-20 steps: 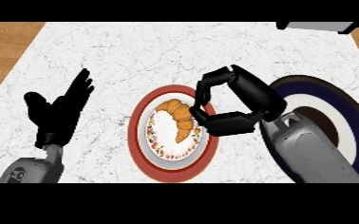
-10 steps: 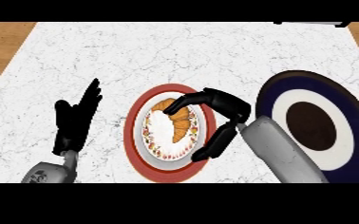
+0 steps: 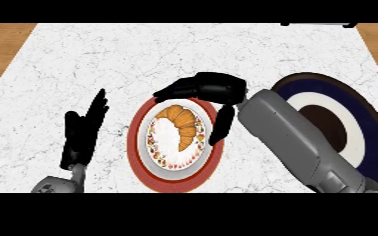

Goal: Pick the croissant from the plate and place it in the plate

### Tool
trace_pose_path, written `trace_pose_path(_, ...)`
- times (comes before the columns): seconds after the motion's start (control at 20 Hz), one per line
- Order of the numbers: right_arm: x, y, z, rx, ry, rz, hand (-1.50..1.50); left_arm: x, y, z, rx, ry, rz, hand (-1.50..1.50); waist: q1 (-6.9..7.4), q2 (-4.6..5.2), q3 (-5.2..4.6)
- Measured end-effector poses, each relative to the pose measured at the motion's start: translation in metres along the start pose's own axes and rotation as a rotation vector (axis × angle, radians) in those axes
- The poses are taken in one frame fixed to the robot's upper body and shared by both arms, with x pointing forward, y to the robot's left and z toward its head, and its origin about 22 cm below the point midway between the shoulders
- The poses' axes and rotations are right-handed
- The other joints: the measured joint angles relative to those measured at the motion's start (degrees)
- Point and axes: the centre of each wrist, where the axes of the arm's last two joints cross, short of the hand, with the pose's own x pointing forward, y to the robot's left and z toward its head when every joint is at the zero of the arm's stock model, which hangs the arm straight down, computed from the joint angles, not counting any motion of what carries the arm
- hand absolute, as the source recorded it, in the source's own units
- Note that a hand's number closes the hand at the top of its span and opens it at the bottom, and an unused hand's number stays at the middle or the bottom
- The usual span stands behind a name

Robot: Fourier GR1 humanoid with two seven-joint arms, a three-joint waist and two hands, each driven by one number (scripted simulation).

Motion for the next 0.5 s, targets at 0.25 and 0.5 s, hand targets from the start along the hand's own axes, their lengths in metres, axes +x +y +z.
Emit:
trace_pose_path(0.25,0.008,-0.014,-0.027,0.182,0.079,0.129,-1.5,-0.005,0.0,0.001,0.015,0.009,0.005,0.0,-0.86,-0.25,-0.04)
trace_pose_path(0.5,0.007,-0.011,-0.047,0.35,0.165,0.183,-1.5,-0.008,0.004,-0.001,0.018,0.008,0.007,0.0,-1.3,-0.3,-0.06)
